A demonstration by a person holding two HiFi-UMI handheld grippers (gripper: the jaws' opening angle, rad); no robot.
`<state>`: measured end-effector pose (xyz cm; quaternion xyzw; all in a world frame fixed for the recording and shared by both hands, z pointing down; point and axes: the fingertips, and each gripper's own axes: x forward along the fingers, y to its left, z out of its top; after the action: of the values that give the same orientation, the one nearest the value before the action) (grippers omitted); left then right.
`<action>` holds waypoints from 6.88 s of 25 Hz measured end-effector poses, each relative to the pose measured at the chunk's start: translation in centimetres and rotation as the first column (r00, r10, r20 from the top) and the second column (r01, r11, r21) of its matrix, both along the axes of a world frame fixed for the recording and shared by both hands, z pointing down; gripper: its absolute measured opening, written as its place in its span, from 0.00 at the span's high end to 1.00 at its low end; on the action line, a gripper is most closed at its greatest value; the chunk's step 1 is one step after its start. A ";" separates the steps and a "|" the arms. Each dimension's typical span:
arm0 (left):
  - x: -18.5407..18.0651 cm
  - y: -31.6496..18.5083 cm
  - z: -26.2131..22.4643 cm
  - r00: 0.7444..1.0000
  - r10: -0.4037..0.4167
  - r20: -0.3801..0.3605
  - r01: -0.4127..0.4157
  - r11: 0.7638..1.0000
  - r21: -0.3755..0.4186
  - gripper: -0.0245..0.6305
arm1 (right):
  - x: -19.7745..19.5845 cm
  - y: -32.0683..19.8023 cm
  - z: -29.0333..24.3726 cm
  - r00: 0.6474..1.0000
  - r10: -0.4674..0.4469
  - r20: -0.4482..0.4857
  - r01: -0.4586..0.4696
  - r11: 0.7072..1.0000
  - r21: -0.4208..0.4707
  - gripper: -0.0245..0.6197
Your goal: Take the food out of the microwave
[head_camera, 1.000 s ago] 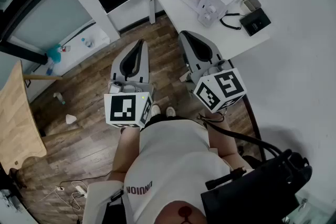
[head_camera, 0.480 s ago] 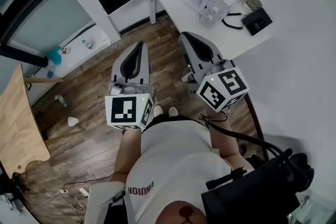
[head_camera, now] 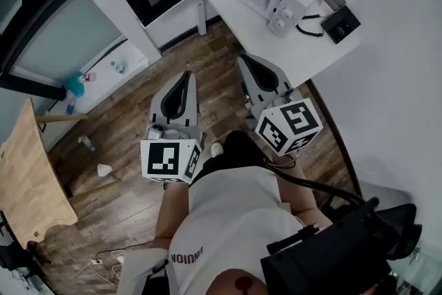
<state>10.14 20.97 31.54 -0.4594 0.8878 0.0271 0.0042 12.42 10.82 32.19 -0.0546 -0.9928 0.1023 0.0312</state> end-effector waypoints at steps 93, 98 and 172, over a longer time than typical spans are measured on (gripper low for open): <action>-28.4 -30.5 21.1 0.598 0.360 -0.716 -0.578 0.813 -0.074 0.70 | -22.6 -21.6 3.3 0.882 0.455 -0.123 -0.462 0.886 -0.036 0.93; -28.2 -30.8 22.2 0.570 0.327 -0.753 -0.569 0.819 -0.075 0.70 | -22.5 -21.9 3.6 0.876 0.462 -0.140 -0.470 0.882 -0.031 0.93; -27.1 -31.6 23.7 0.058 0.381 -0.923 -0.297 0.889 0.349 0.93 | -22.2 -22.5 4.5 0.854 0.484 -0.188 -0.497 0.868 -0.023 0.93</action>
<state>-17.01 -10.64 55.22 -0.5234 0.5398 0.3462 -0.5611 -9.82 -11.72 36.69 0.2084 -0.9629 0.1461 0.0895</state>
